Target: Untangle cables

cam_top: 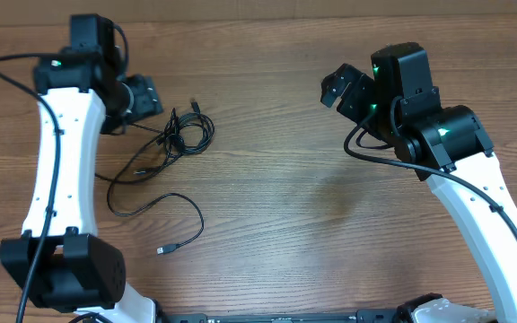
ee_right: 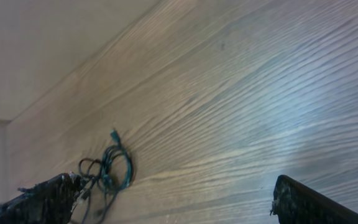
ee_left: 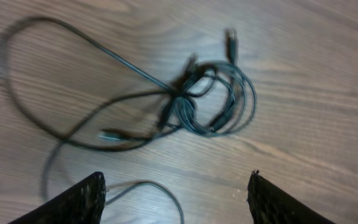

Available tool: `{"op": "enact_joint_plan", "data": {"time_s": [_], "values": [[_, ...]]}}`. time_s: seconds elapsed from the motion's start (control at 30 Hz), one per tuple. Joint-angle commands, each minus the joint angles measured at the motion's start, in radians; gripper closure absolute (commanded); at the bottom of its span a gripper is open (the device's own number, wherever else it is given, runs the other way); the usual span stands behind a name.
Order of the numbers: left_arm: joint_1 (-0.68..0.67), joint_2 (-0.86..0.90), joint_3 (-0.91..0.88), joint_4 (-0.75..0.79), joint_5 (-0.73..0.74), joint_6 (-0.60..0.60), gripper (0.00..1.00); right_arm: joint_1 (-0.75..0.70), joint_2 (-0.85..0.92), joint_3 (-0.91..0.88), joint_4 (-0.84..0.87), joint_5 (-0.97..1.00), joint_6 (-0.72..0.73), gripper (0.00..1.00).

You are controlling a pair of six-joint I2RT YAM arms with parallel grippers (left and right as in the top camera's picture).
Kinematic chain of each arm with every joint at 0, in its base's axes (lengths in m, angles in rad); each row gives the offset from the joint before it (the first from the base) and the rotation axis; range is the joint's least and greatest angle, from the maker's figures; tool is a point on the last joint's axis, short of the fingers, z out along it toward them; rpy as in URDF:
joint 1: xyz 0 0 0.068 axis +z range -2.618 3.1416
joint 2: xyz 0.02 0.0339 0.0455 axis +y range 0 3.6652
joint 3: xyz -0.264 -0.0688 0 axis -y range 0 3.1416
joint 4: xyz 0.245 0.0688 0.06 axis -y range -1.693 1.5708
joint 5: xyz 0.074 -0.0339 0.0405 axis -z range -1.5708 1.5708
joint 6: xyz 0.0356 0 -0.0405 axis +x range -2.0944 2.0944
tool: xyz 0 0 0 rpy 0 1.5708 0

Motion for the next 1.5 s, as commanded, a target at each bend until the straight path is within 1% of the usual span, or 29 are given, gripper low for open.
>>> {"op": "enact_joint_plan", "data": {"time_s": [0.0,0.17,0.27,0.33,0.4,0.5,0.6,0.63,0.67,0.73,0.77,0.8,0.83,0.93,1.0,1.03,1.07,1.13,1.3,1.37,1.47], "values": [[-0.039,0.009,-0.125,0.102,0.077,0.055,0.27,0.002,-0.011,0.018,-0.007,-0.063,-0.001,0.00],[-0.081,0.009,-0.290,0.317,0.068,0.055,0.29,0.002,-0.011,0.018,-0.021,-0.069,0.000,0.00],[-0.095,0.009,-0.357,0.427,-0.004,0.057,0.30,0.002,-0.011,0.018,-0.035,-0.069,-0.001,0.00],[-0.101,0.010,-0.392,0.498,-0.077,0.075,0.31,0.002,-0.011,0.018,-0.045,-0.068,-0.001,0.00],[-0.105,0.014,-0.417,0.564,-0.114,0.112,0.31,0.002,-0.011,0.016,-0.051,-0.069,-0.001,0.00],[-0.105,0.035,-0.425,0.615,-0.117,0.165,0.29,0.002,-0.008,0.010,-0.053,-0.068,-0.001,0.00],[-0.105,0.080,-0.425,0.650,-0.117,0.204,0.32,0.002,0.011,0.010,-0.053,-0.068,-0.001,0.00],[-0.105,0.093,-0.425,0.653,-0.117,0.209,0.36,0.002,0.018,0.010,-0.053,-0.069,-0.001,0.00],[-0.105,0.108,-0.425,0.653,-0.117,0.209,0.43,0.002,0.029,0.010,-0.053,-0.068,-0.001,0.00],[-0.105,0.123,-0.425,0.653,-0.117,0.208,0.58,0.002,0.043,0.010,-0.053,-0.068,-0.001,0.00],[-0.105,0.124,-0.425,0.653,-0.117,0.208,0.67,0.002,0.053,0.010,-0.053,-0.068,-0.001,0.00],[-0.105,0.123,-0.423,0.654,-0.117,0.207,0.73,0.002,0.063,0.010,-0.053,-0.068,-0.002,0.00],[-0.105,0.118,-0.420,0.655,-0.117,0.207,0.75,0.002,0.070,0.010,-0.053,-0.068,-0.001,0.00],[-0.105,0.107,-0.396,0.650,-0.117,0.206,0.76,0.002,0.090,0.010,-0.051,-0.068,-0.001,0.00],[-0.106,0.093,-0.379,0.637,-0.113,0.200,0.86,0.002,0.097,0.010,-0.052,-0.068,-0.001,0.00],[-0.106,0.085,-0.369,0.629,-0.108,0.197,0.93,0.002,0.101,0.010,-0.052,-0.068,-0.001,0.00],[-0.106,0.077,-0.359,0.621,-0.095,0.190,0.96,0.002,0.103,0.010,-0.053,-0.068,-0.001,0.00],[-0.106,0.055,-0.331,0.598,-0.051,0.173,0.96,0.002,0.107,0.010,-0.053,-0.068,-0.001,0.00],[-0.106,-0.020,-0.252,0.523,0.165,0.154,0.96,0.002,0.111,0.010,-0.060,-0.068,-0.001,0.00],[-0.106,-0.056,-0.227,0.514,0.275,0.126,0.96,0.002,0.111,0.010,-0.066,-0.069,-0.001,0.00],[-0.106,-0.110,-0.201,0.528,0.488,0.068,0.96,0.002,0.111,0.010,-0.072,-0.085,-0.005,0.00]]}}
